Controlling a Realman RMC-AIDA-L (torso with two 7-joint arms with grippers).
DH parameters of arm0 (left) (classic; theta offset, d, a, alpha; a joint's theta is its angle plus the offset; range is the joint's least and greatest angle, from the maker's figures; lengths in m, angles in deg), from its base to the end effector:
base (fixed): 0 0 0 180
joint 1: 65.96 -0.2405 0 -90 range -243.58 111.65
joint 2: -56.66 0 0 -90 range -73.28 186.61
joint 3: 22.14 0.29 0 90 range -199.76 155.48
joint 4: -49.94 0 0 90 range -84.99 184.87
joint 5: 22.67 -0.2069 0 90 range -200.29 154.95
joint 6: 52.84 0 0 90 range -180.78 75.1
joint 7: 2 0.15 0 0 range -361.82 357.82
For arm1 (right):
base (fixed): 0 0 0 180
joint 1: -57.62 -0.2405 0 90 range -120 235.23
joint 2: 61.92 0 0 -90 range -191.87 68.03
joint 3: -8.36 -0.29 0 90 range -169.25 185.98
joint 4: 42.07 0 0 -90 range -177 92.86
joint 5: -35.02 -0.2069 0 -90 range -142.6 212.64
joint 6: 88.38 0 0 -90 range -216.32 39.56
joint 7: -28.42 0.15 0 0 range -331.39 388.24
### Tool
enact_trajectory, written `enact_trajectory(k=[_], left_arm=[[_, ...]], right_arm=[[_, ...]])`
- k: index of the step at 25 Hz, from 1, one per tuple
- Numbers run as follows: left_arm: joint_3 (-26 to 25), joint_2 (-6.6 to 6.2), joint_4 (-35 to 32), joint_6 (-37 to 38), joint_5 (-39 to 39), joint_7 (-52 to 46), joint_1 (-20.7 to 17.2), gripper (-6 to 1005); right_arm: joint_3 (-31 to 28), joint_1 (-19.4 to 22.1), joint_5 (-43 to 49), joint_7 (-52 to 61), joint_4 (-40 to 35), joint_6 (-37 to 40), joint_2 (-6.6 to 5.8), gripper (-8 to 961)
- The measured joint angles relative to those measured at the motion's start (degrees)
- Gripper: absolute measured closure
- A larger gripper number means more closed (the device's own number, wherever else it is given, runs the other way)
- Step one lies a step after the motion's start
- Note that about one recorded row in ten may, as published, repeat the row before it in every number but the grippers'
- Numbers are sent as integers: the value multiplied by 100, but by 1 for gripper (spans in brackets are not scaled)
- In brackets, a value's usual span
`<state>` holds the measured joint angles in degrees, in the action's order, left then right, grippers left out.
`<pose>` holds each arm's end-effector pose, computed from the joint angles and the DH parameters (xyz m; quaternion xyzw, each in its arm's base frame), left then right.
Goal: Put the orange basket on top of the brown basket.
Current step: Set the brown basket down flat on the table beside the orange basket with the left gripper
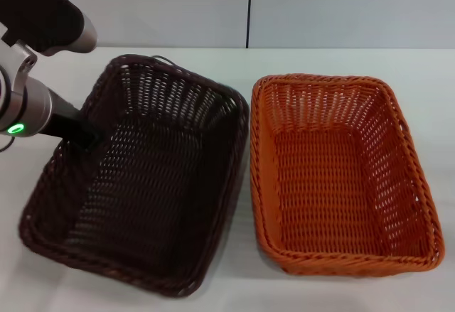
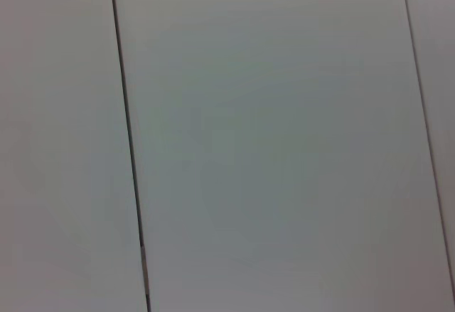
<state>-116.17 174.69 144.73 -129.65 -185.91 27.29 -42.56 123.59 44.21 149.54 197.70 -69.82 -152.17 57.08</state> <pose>-0.2200 0.3723 0.0267 -0.8751 -0.2494 0.1770 0.3752 0.3978 0.3127 0.0263 -0.4791 0.3163 0.2679 0.7737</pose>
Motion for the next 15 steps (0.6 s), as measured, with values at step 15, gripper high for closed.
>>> enact_trajectory(k=[15], left_arm=[[-1893, -7, 1133, -2054, 1112, 2917, 717, 749]], right_arm=[[-72, 46, 0, 0, -190, -8, 16, 124]])
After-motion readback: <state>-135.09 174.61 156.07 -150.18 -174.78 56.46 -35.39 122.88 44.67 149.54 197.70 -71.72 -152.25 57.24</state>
